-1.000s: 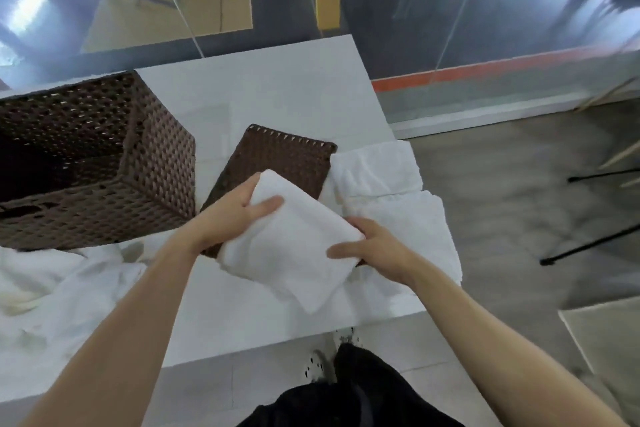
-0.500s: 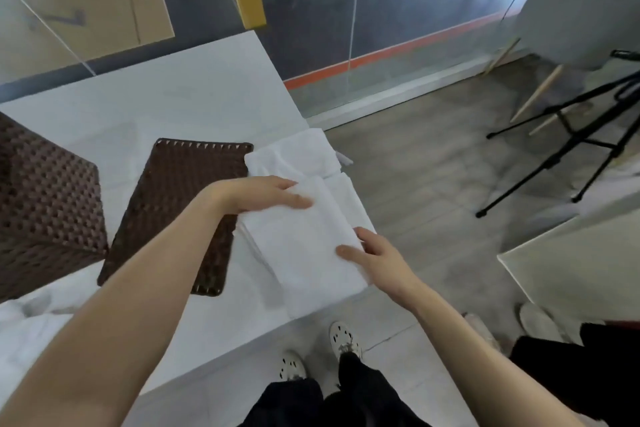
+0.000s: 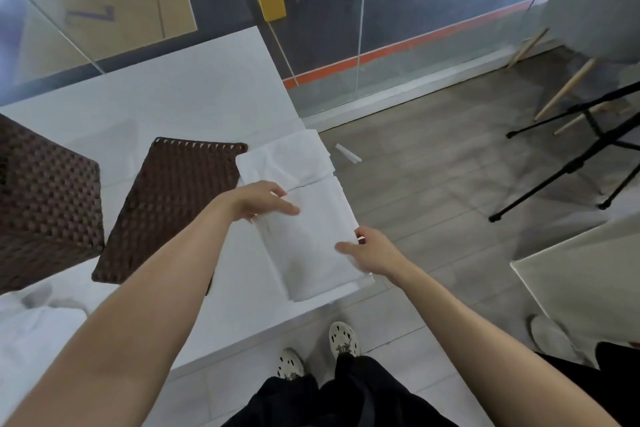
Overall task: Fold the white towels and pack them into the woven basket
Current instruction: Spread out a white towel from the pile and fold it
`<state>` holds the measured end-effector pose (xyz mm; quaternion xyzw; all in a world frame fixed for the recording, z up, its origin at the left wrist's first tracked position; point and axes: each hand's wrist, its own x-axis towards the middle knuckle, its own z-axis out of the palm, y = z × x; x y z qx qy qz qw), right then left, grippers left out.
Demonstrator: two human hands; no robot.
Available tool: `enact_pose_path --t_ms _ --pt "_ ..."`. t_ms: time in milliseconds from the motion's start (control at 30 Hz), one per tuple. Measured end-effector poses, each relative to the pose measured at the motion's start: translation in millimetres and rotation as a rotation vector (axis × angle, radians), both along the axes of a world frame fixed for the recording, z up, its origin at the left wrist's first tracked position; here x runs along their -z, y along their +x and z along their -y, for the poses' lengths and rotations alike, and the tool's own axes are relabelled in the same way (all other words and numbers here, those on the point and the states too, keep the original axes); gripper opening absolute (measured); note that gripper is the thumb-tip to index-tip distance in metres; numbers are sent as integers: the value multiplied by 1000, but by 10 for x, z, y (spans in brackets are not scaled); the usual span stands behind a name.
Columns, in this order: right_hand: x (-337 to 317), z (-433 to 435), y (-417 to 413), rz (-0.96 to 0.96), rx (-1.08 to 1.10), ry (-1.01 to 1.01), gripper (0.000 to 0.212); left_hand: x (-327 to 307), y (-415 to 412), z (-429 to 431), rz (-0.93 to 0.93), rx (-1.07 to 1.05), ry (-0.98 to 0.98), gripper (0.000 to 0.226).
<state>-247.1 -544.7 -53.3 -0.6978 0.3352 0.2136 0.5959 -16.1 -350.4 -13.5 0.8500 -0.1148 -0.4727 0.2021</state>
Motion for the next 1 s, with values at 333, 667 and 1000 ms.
enact_pose_path --t_ms 333,667,1000 --pt "-57 139 72 -2 26 67 64 -92 -45 -114 209 69 -233 40" --pt "-128 -71 97 207 -355 -887 49 185 -706 -76 1065 263 -97 66" --pt "538 -109 232 598 -649 -982 67 430 -948 -267 621 420 128 119"
